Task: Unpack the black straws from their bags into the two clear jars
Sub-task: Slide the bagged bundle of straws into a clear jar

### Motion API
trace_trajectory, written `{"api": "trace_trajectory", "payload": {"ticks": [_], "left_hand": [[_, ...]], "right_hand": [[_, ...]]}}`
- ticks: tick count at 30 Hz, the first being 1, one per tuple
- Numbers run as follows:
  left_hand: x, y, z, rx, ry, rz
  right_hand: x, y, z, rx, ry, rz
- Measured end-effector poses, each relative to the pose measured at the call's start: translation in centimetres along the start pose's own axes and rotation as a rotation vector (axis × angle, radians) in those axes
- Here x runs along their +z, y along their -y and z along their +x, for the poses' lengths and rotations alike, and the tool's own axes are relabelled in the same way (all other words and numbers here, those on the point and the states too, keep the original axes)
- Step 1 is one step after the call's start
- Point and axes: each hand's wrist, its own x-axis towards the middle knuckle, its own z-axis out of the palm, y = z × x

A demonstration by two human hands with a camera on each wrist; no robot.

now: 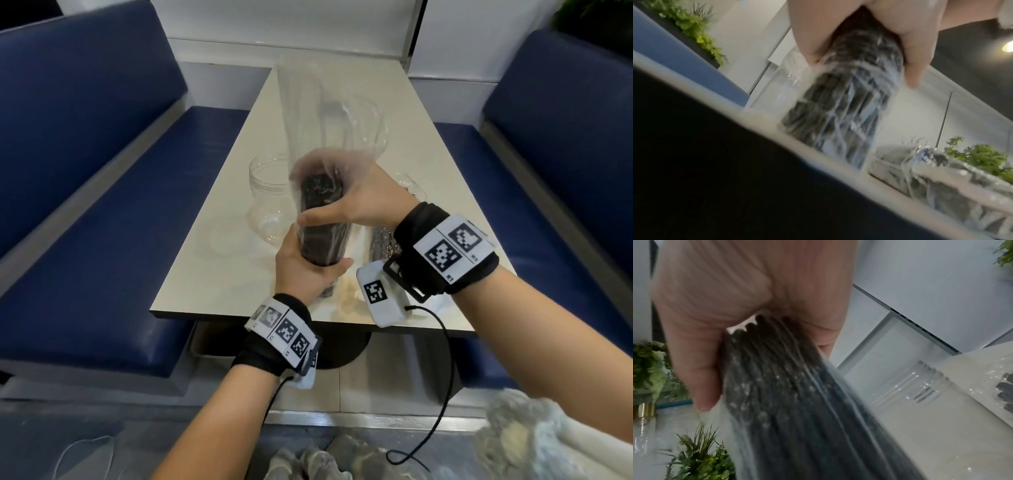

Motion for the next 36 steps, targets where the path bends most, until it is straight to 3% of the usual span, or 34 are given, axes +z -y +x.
{"api": "trace_trajectory", "payload": {"ticks": [5,11,18,25,31,36], "left_hand": [[0.3,-1.7,1.0,0.088,-0.056,-0.049],[0.6,0.2,0.3,0.003,-0.012,-0.001],[0.5,-2.2,0.6,0.069,-0.076,-0.065],[0.8,-0.2,0.1,-0.02,-0.02,0.001],[0.9,-2.2,0.7,0.035,-0.072,-0.054],[1.2,-0.9,0.9,0.013,-0.037,-0.005]], "right_hand": [[0.2,0.1,-0.1,-0.004,-0.002,-0.027],[-0.2,0.2,0.1,0.006,-0.012,-0.013],[0.4,-0.5,-0.2,0.006,-0.026,-0.037],[0.1,0.0,-0.6,-0.015,-0.07,-0.065],[0.3,0.1,-0.4,-0.023,-0.072,-0.084],[-0.2,0.0,-0.2,-0.075,-0.113,-0.056]]}}
